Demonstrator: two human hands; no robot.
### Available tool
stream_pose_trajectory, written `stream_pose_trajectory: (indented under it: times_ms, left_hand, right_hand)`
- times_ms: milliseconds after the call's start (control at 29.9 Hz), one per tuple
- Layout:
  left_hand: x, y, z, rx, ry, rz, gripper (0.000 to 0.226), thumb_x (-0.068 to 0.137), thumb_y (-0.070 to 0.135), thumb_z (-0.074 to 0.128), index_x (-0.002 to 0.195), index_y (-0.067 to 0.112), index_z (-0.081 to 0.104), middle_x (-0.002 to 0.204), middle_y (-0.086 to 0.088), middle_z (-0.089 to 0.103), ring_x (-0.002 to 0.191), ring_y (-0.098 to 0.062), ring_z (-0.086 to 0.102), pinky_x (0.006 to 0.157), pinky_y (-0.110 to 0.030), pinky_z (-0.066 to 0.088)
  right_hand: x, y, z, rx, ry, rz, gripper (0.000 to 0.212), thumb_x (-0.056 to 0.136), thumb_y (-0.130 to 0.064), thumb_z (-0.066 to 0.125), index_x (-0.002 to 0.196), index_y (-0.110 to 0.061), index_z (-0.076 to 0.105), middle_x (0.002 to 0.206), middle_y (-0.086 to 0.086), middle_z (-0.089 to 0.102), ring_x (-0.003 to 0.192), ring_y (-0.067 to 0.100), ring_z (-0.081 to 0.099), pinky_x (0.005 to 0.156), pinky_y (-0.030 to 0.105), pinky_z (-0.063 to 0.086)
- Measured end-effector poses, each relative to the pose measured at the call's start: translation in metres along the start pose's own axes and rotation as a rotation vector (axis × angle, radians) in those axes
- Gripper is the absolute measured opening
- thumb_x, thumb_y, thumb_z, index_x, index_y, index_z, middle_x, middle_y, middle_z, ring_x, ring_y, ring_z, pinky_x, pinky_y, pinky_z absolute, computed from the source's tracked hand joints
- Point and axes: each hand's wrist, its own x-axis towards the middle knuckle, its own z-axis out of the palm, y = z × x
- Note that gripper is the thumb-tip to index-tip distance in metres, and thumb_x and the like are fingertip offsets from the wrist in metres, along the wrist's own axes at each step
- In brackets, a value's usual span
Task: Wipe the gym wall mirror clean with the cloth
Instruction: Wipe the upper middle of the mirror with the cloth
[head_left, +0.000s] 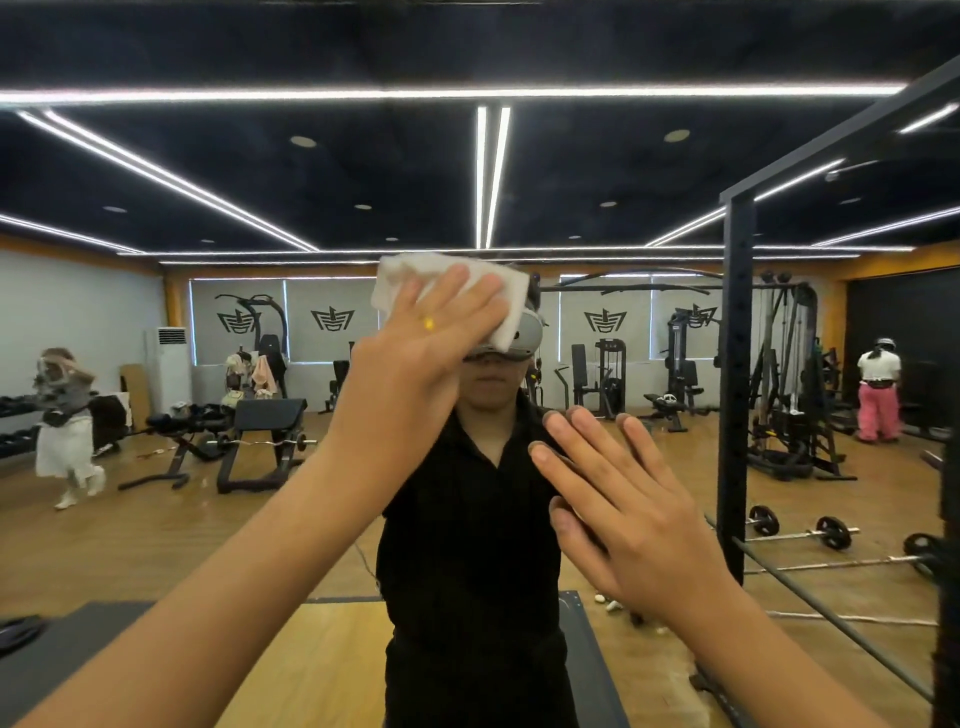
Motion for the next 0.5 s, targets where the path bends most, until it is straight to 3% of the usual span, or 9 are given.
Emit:
stream_pose_trajectory:
  times_ms: [100, 234, 401, 501]
  left_hand:
    - [-0.01, -0.012, -0.003, 0.038, 0.03, 0.05, 0.056, 0.083, -0.01, 0.079, 0.134, 0.008, 0.065, 0.145, -0.004, 0.052, 0.137, -0.036, 0.052, 0.113, -0.058, 0.04]
    - [0.044, -0.025, -0.007, 0.048, 0.065, -0.06, 0.046, 0.095, -0.002, 0.067, 0.138, 0.012, 0.063, 0.146, -0.02, 0.056, 0.135, -0.051, 0.05, 0.106, -0.064, 0.045]
    - [0.068, -0.063, -0.029, 0.034, 0.175, -0.123, 0.037, 0.103, 0.018, 0.047, 0.133, 0.01, 0.067, 0.137, -0.01, 0.066, 0.132, -0.027, 0.059, 0.112, -0.047, 0.048]
    - [0.058, -0.094, -0.048, 0.038, 0.292, -0.268, 0.036, 0.106, 0.02, 0.046, 0.136, 0.021, 0.066, 0.135, -0.003, 0.068, 0.129, -0.018, 0.061, 0.109, -0.039, 0.049]
  right_hand:
    - [-0.001, -0.001, 0.001, -0.01, 0.001, 0.002, 0.053, 0.101, -0.029, 0.056, 0.152, -0.013, 0.049, 0.163, 0.012, 0.038, 0.153, 0.028, 0.033, 0.123, 0.056, 0.028]
    - [0.0, -0.001, 0.0, -0.01, 0.006, 0.001, 0.054, 0.1, -0.028, 0.058, 0.151, -0.013, 0.049, 0.162, 0.012, 0.039, 0.153, 0.029, 0.034, 0.124, 0.056, 0.027]
    - [0.001, -0.002, 0.0, 0.002, 0.007, 0.005, 0.052, 0.101, -0.028, 0.057, 0.15, -0.013, 0.051, 0.162, 0.012, 0.039, 0.153, 0.027, 0.034, 0.126, 0.053, 0.024]
    - [0.002, -0.001, 0.0, 0.004, 0.009, 0.009, 0.051, 0.101, -0.028, 0.056, 0.149, -0.013, 0.052, 0.161, 0.012, 0.04, 0.153, 0.027, 0.034, 0.126, 0.052, 0.023]
